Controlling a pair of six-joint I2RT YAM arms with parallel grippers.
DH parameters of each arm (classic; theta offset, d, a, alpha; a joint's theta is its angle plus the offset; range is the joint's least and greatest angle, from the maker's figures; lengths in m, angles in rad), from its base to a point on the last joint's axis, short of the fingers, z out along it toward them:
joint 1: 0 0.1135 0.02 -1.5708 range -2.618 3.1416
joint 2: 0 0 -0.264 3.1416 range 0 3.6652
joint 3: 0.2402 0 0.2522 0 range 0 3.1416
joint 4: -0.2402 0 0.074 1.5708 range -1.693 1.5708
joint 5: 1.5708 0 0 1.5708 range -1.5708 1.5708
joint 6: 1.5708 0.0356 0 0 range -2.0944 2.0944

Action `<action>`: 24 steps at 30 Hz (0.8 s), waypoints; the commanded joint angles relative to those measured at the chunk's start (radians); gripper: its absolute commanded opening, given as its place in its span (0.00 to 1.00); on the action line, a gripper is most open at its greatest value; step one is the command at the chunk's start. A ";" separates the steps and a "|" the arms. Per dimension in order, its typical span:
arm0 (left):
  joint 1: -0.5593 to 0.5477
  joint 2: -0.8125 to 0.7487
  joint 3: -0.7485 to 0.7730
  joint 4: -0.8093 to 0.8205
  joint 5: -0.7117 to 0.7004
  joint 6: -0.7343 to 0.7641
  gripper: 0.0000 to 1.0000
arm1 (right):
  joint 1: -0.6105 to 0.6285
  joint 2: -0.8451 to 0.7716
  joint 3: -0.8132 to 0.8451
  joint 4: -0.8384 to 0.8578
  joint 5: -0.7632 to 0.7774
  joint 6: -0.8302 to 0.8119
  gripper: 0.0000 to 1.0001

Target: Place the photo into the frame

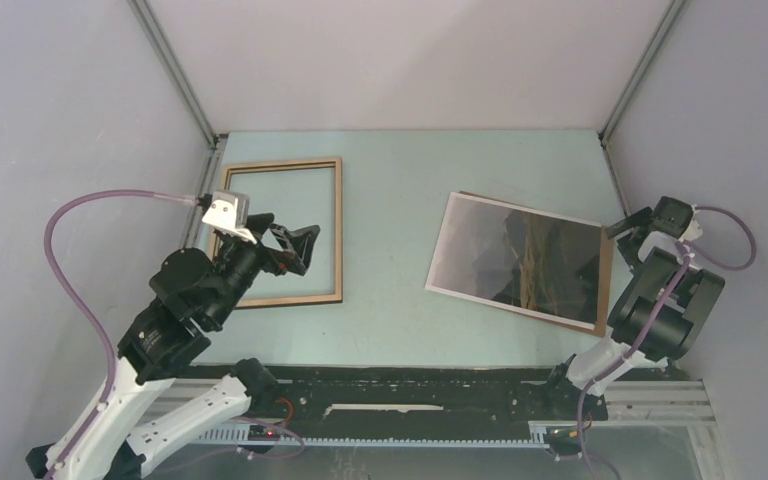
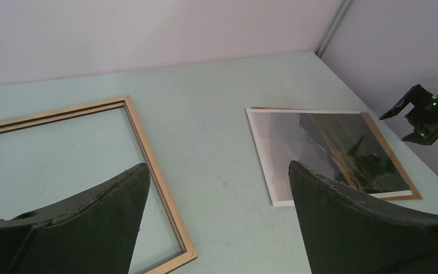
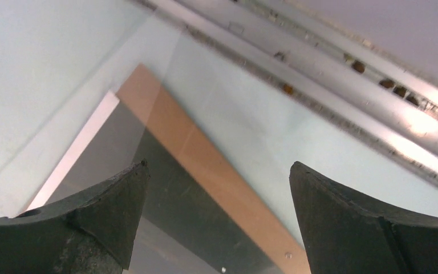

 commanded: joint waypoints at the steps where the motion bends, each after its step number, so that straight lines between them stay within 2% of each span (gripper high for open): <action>1: -0.021 0.033 -0.025 0.000 -0.057 0.030 1.00 | -0.017 0.075 0.128 -0.106 0.067 -0.053 1.00; 5: -0.021 0.046 -0.025 -0.001 -0.050 0.029 1.00 | -0.035 0.135 0.190 -0.169 0.127 -0.038 1.00; 14: -0.020 0.073 -0.025 -0.002 -0.052 0.031 1.00 | -0.047 0.225 0.275 -0.238 0.077 0.001 1.00; 17: -0.016 0.080 -0.025 -0.001 -0.050 0.030 1.00 | -0.046 0.231 0.272 -0.234 0.004 -0.004 0.99; 19: -0.009 0.084 -0.027 -0.001 -0.042 0.027 1.00 | -0.043 0.229 0.264 -0.224 -0.104 -0.014 0.92; 24: 0.019 0.105 -0.032 0.008 -0.007 0.011 1.00 | -0.003 0.163 0.189 -0.158 -0.232 0.013 0.91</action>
